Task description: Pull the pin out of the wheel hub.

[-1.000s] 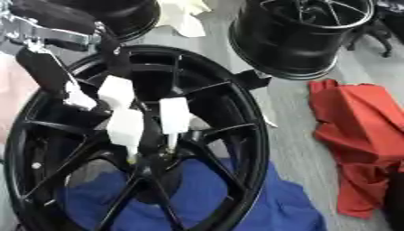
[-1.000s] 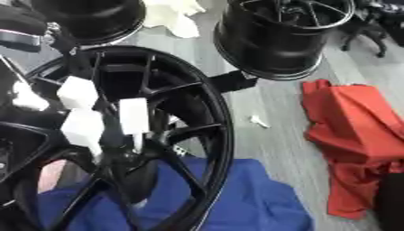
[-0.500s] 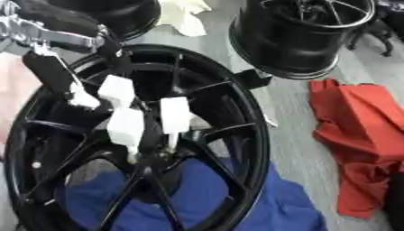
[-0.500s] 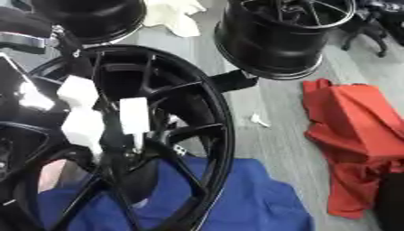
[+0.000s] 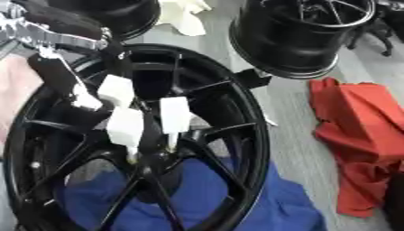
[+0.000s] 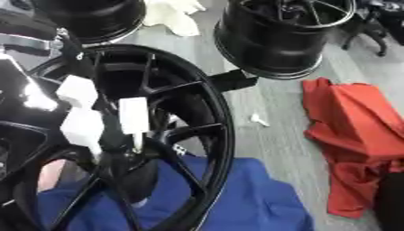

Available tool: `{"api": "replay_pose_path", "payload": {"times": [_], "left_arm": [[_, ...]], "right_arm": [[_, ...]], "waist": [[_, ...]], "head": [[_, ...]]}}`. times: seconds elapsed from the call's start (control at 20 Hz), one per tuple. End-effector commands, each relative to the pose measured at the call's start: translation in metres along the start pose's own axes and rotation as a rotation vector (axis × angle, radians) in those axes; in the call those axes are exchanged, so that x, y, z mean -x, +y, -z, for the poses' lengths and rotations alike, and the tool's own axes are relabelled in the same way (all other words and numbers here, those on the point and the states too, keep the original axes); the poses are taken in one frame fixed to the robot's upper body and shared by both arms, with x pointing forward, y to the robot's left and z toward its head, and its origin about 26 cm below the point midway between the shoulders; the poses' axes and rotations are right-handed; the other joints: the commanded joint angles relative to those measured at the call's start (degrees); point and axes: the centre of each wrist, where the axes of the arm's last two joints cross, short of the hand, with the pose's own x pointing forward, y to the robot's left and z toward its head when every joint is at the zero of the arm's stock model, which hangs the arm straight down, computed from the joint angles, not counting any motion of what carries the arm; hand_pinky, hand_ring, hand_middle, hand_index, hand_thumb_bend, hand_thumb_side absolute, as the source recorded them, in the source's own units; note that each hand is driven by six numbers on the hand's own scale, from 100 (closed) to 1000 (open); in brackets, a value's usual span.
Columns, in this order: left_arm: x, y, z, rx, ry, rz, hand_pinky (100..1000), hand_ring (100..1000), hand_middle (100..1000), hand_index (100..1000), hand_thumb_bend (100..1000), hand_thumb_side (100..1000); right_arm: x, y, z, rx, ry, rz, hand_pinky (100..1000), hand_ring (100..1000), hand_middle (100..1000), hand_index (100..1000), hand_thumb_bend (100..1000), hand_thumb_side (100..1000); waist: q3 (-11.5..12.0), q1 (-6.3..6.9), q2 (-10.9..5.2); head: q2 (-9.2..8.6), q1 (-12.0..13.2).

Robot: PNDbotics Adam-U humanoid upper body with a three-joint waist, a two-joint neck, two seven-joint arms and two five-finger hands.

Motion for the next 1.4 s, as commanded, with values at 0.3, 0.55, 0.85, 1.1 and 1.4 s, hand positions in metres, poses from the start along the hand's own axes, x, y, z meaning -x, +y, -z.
{"api": "replay_pose_path", "payload": {"times": [0.3, 0.55, 0.85, 1.1, 1.4], "left_arm": [[0.0008, 0.0065, -0.003, -0.01, 0.015, 0.024, 728, 658, 542, 776, 419, 391], [0.0013, 0.0057, -0.0015, -0.007, 0.013, 0.027, 720, 650, 538, 758, 409, 372], [-0.0017, 0.0089, -0.0015, -0.02, -0.013, 0.02, 703, 634, 543, 716, 374, 353], [-0.0045, 0.0107, -0.0012, -0.026, -0.03, 0.01, 703, 642, 613, 734, 361, 372], [-0.005, 0.0098, 0.0012, -0.02, -0.03, 0.008, 689, 603, 573, 727, 356, 276]], "right_arm": [[-0.0121, -0.0073, 0.0066, 0.022, -0.04, 0.003, 359, 336, 376, 582, 100, 264], [-0.014, -0.009, 0.006, 0.046, -0.048, 0.008, 361, 336, 376, 581, 100, 261], [-0.0131, -0.0089, 0.0055, 0.049, -0.041, 0.01, 361, 335, 375, 581, 100, 263], [-0.012, -0.0092, 0.0054, 0.05, -0.036, 0.011, 361, 333, 373, 581, 100, 266], [-0.0108, -0.01, 0.0051, 0.055, -0.03, 0.014, 361, 332, 372, 581, 100, 273]], "waist": [[-0.1, 0.11, -0.9], [-0.1, 0.11, -0.9], [0.0, 0.21, -0.84], [-0.1, 0.3, -0.78], [-0.2, 0.39, -0.72]], "head": [[-0.3, 0.4], [-0.14, 0.7], [-0.14, 0.9], [-0.19, 0.9], [-0.24, 1.0]]}}
